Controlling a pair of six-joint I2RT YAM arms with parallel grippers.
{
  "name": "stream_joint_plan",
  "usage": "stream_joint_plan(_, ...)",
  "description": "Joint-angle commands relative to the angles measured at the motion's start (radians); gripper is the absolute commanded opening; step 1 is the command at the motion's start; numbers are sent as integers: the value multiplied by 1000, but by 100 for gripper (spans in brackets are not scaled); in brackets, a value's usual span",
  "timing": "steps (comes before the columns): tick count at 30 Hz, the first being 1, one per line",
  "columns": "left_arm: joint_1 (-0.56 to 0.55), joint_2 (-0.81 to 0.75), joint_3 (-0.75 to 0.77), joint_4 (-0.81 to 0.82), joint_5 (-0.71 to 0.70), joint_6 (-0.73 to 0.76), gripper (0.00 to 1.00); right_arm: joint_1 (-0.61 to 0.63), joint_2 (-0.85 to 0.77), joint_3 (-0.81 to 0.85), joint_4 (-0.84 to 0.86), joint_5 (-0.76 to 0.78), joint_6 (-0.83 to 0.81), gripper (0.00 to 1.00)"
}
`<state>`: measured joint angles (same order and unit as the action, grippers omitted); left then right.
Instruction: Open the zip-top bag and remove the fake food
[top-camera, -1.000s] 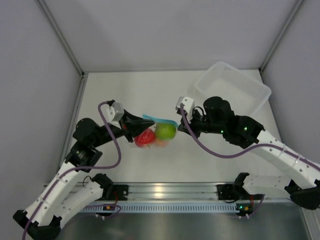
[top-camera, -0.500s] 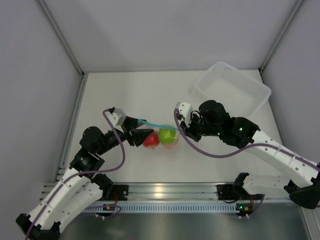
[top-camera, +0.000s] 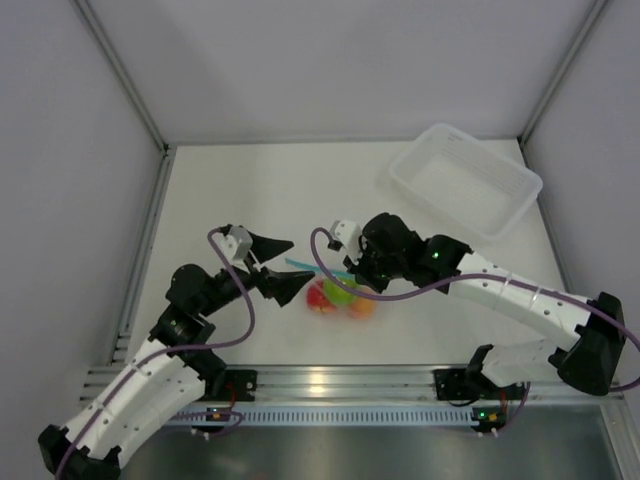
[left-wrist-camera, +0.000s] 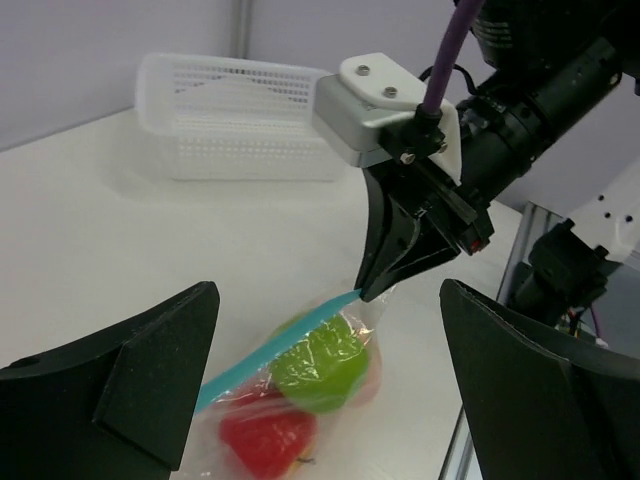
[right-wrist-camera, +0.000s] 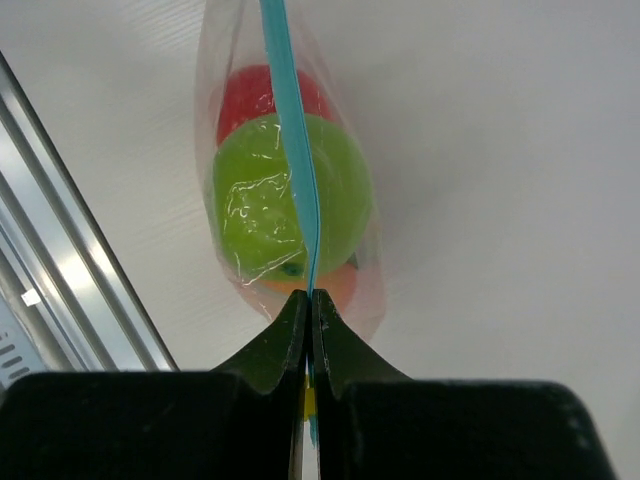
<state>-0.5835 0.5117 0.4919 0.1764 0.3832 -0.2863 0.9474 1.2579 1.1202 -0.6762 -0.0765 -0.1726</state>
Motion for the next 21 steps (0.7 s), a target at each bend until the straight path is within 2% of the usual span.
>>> stream_joint_plan(1, -1, 97, 29, 205, 226, 22, 98, 25, -12, 33, -3, 0, 22, 0)
stream_joint_plan(3, -1, 180, 54, 230, 296, 73, 94, 30, -29, 33, -22, -15, 19, 0)
stream_joint_plan(4, -2, 207, 62, 253, 395, 90, 94, 33, -44, 38, -29, -19, 12, 0)
stream_joint_plan(7, -4, 316, 117, 287, 479, 127, 95, 40, -83, 41, -37, -12, 10, 0)
stream_joint_plan(14, -4, 533, 189, 259, 549, 173, 98, 48, -133, 26, -36, -28, -7, 0)
stream_joint_plan(21, -18, 616, 215, 258, 612, 153, 91, 50, -150, 21, -14, -19, -11, 0)
